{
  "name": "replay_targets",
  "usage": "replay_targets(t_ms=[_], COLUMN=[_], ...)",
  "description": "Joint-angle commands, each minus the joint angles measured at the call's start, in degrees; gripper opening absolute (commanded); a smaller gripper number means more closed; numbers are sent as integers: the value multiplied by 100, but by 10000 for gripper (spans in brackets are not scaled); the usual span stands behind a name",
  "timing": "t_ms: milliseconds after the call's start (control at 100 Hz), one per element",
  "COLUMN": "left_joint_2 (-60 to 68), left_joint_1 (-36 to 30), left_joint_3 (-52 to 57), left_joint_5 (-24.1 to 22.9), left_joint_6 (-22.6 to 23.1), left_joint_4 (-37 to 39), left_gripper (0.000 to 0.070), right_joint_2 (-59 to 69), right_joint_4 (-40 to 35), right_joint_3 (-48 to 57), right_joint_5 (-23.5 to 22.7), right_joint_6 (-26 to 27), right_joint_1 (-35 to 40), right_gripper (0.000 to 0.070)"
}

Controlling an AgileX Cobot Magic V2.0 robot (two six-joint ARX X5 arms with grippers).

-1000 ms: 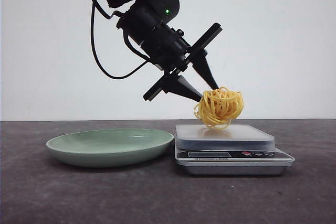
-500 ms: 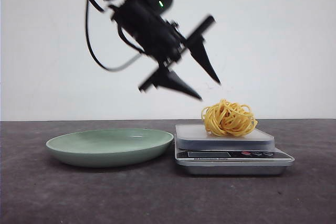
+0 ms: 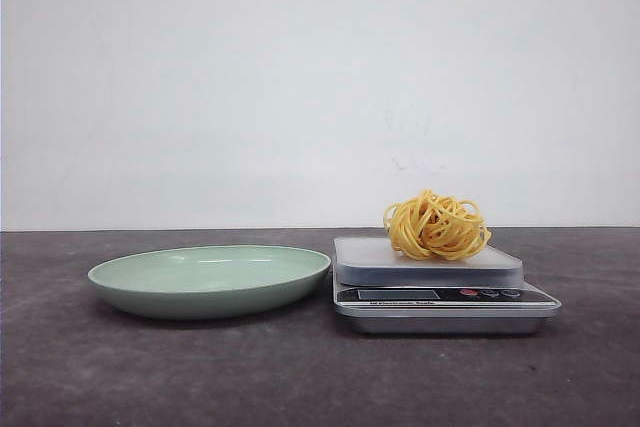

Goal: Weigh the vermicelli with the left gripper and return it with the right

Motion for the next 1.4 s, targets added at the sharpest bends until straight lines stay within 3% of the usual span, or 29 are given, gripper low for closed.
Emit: replay_targets(t_ms=[0, 250, 370, 540, 1080, 1390], left_joint_2=[-472, -1991, -2455, -3034, -5840, -6094], left_joint_1=[-26, -28, -28, -28, -28, -28], left_joint_3=[151, 149, 149, -92, -3211, -3484], left_joint_5=[-472, -2376, -2944, -2992, -2970, -2946], left_joint_6=[575, 1331, 1434, 1237, 352, 291], left_joint_4=[-223, -1705, -2361, -2855, -2638, -2618], left_gripper=[277, 277, 277, 273, 273, 273], right_joint_2=[22, 22, 22, 22, 22, 133], right_joint_4=[46, -20, -74, -74, -205, -125], right_joint_3=[118, 118, 118, 118, 118, 330], right_joint_5=[-2, 0, 0, -4, -17, -20], right_joint_6=[-52, -181, -205, -229, -348, -387], right_joint_1=[20, 20, 20, 20, 20, 76], right_gripper=[622, 622, 622, 622, 622, 622])
